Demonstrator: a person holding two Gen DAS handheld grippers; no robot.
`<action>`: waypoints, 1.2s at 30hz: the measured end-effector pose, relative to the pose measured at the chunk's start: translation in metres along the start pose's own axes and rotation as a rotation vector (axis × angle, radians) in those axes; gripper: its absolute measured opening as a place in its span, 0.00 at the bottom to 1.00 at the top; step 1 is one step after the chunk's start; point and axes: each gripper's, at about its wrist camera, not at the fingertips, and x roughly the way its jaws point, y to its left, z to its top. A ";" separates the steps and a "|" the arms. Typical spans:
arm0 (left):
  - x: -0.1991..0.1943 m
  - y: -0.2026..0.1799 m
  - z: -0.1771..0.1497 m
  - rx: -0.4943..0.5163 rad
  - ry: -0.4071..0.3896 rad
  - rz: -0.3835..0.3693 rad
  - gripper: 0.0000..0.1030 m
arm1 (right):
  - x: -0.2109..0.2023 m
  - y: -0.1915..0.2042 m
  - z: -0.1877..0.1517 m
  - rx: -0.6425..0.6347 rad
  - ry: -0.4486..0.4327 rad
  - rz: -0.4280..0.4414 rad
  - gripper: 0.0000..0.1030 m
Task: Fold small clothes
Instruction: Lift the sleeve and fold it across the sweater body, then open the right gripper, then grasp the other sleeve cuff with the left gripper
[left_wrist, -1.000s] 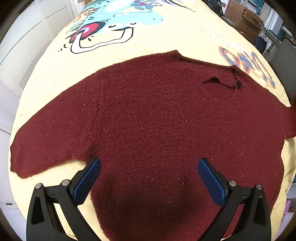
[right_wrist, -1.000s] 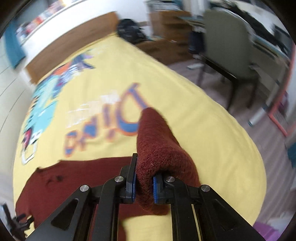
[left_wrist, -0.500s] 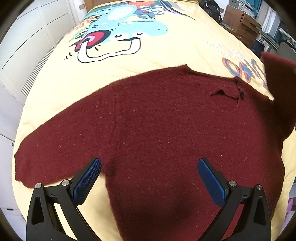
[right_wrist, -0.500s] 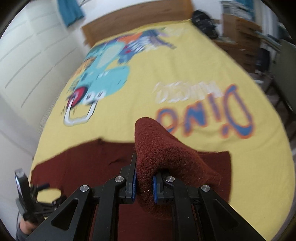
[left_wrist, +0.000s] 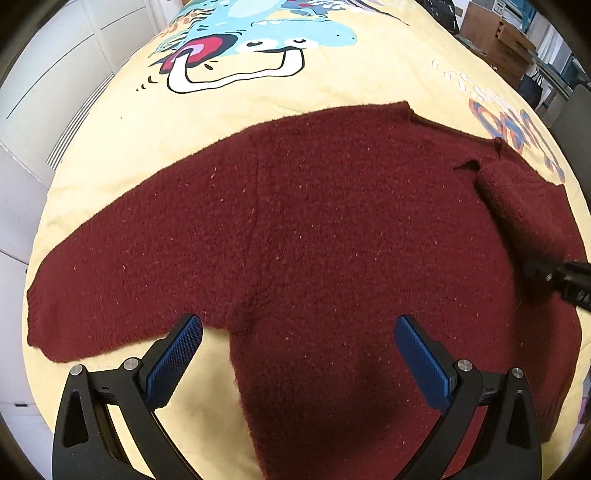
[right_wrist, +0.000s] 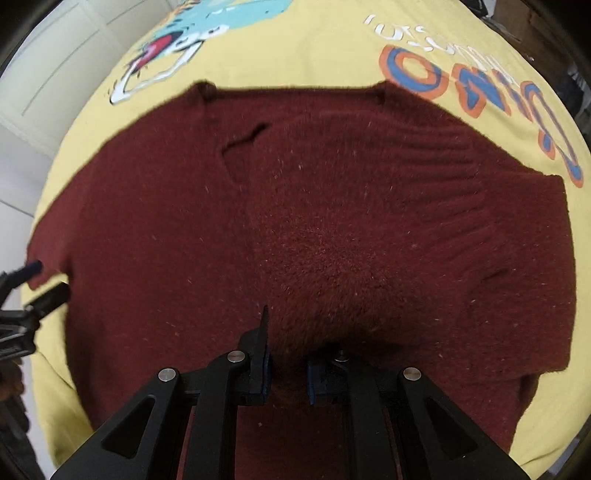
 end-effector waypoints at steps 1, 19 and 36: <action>0.000 0.000 -0.001 0.001 0.003 0.001 0.99 | 0.003 0.001 0.000 -0.002 0.003 -0.003 0.15; -0.006 -0.028 0.006 0.081 -0.003 -0.012 0.99 | -0.058 -0.090 -0.049 0.038 -0.072 -0.199 0.81; 0.002 -0.213 0.060 0.455 -0.034 -0.148 0.99 | -0.056 -0.213 -0.076 0.255 -0.065 -0.202 0.91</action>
